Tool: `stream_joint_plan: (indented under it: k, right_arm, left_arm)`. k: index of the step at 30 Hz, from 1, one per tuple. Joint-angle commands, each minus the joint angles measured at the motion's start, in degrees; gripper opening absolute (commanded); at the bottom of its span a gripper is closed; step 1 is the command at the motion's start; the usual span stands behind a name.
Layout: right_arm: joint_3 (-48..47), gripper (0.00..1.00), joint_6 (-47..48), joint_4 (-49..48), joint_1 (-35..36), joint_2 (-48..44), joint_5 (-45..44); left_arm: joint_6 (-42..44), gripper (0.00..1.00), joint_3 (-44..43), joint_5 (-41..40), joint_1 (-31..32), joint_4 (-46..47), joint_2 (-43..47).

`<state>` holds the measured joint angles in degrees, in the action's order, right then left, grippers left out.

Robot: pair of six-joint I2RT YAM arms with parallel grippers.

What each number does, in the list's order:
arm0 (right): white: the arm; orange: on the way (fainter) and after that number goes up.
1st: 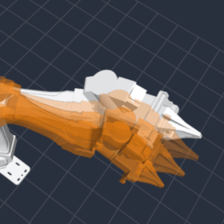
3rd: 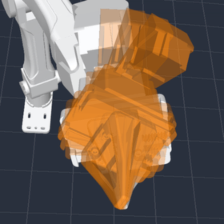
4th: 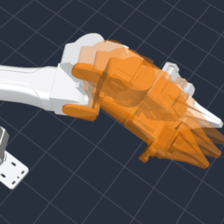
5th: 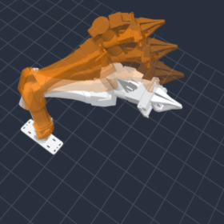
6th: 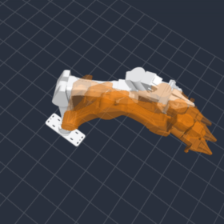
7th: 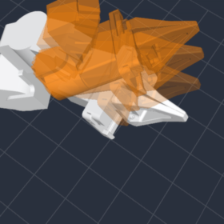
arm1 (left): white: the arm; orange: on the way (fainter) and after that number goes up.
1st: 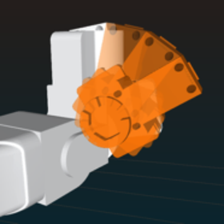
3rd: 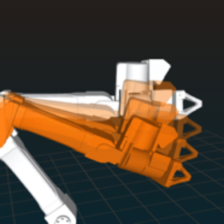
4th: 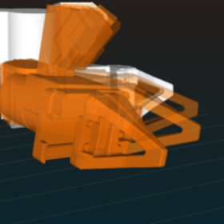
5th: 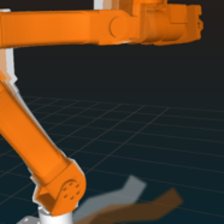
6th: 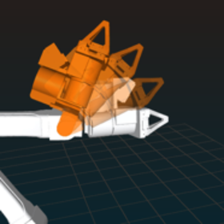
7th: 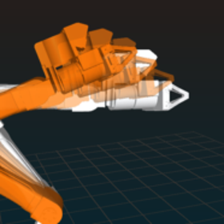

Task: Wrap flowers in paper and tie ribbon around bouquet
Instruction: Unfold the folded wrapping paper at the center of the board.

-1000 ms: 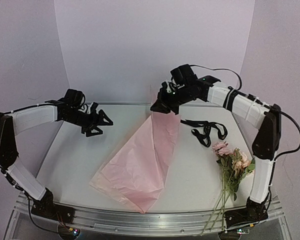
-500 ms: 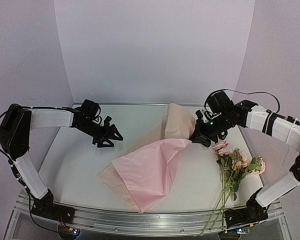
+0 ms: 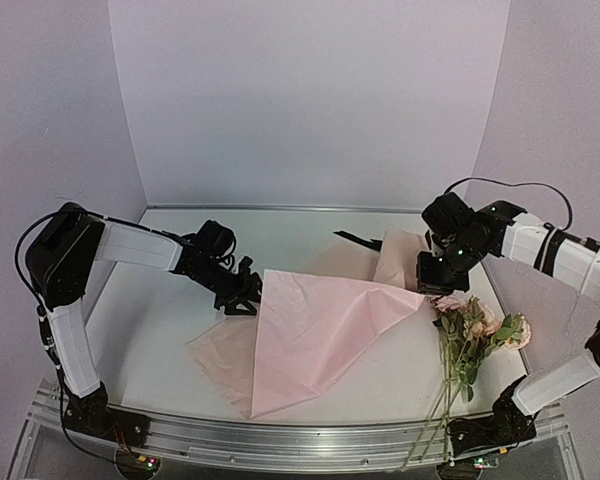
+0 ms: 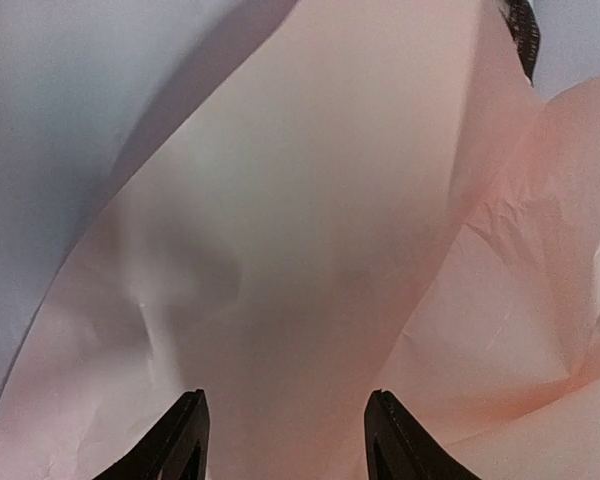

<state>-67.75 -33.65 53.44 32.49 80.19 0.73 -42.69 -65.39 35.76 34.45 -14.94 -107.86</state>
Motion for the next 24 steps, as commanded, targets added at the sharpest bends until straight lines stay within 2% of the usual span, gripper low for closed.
stream_joint_plan:
  k: [1, 6, 11, 18, 24]
  right_arm:
    - [-4.5, 0.0, 1.2, 1.8, -0.1, -2.5, -5.5]
    - [-3.7, 0.0, 1.7, 0.6, 0.1, -2.9, -2.8]
    - [-3.2, 0.0, 2.8, -0.7, 3.8, -3.0, -1.9]
    - [-5.6, 0.0, 4.0, -0.5, 10.6, -3.1, -4.0]
    - [-7.9, 0.0, 7.1, -0.5, 12.1, -1.0, -4.9]
  left_arm:
    - [-3.3, 0.55, 4.5, -4.4, -0.4, 2.7, 0.1]
    - [-5.9, 0.55, 10.0, -10.5, -0.6, 3.1, 2.8]
    - [-8.4, 0.55, 15.6, -13.9, -2.6, 3.7, 5.1]
    - [-9.2, 0.55, 25.1, -18.3, -10.8, 2.5, 12.4]
    - [-11.8, 0.55, 31.7, -22.5, -15.2, 2.0, 19.8]
